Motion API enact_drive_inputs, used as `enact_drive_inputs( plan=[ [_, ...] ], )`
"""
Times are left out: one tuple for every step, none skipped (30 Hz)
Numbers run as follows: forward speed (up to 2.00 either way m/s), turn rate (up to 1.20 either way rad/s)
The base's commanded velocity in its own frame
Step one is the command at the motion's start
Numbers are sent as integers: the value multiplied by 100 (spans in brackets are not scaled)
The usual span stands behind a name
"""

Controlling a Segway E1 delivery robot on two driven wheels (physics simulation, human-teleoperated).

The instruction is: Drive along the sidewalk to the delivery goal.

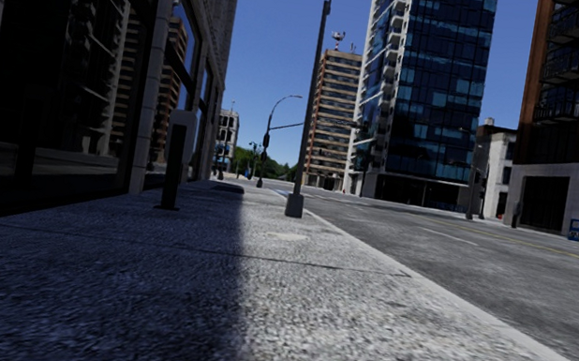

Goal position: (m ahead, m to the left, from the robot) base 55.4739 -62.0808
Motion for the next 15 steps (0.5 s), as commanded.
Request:
enact_drive_inputs(
  plan=[
    [200,0],
    [200,0],
    [200,0],
    [200,0],
    [200,0],
    [200,0],
    [200,0],
    [200,0],
    [200,0],
    [200,0],
    [200,0],
    [200,0],
    [200,0],
    [200,0],
    [200,0]
  ],
)
